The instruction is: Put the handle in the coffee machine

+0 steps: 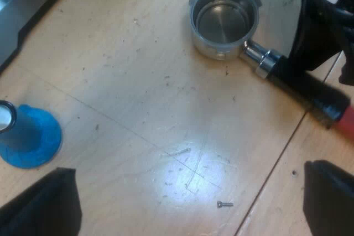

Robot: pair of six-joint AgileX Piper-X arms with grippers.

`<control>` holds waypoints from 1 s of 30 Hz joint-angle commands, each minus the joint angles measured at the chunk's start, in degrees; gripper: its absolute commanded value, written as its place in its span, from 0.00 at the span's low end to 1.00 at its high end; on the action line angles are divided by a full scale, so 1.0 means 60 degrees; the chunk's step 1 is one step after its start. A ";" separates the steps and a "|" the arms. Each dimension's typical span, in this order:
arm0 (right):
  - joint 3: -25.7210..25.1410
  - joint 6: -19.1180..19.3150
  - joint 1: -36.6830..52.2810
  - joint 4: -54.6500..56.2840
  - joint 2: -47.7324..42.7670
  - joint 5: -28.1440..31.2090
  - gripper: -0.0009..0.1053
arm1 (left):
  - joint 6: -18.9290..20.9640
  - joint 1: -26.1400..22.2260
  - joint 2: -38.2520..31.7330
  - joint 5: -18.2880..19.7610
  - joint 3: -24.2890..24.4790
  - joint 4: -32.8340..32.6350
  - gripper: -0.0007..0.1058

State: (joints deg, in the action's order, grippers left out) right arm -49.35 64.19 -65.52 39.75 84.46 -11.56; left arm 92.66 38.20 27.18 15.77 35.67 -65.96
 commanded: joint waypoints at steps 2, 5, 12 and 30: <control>0.0013 -0.0064 -0.0028 -0.0137 0.0048 -0.0203 0.01 | 0.0002 0.0047 0.0012 -0.0126 0.0161 -0.0316 0.79; 0.0013 -0.0456 -0.0028 -0.1367 0.0671 -0.0861 0.01 | 0.0002 0.0047 -0.0019 -0.0156 0.0469 -0.1146 0.79; -0.0011 -0.0917 -0.0028 -0.2791 0.0892 -0.0748 0.01 | 0.0002 0.0047 -0.0406 -0.0156 0.0776 -0.1251 0.79; -0.0011 -0.1069 -0.0364 -0.1419 -0.0377 -0.0048 0.01 | -0.0158 0.0047 -0.0662 -0.0448 0.0819 -0.1256 0.79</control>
State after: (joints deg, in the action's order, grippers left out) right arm -49.35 57.69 -67.33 28.55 84.20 -12.78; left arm 91.99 38.20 23.47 13.52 40.22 -74.10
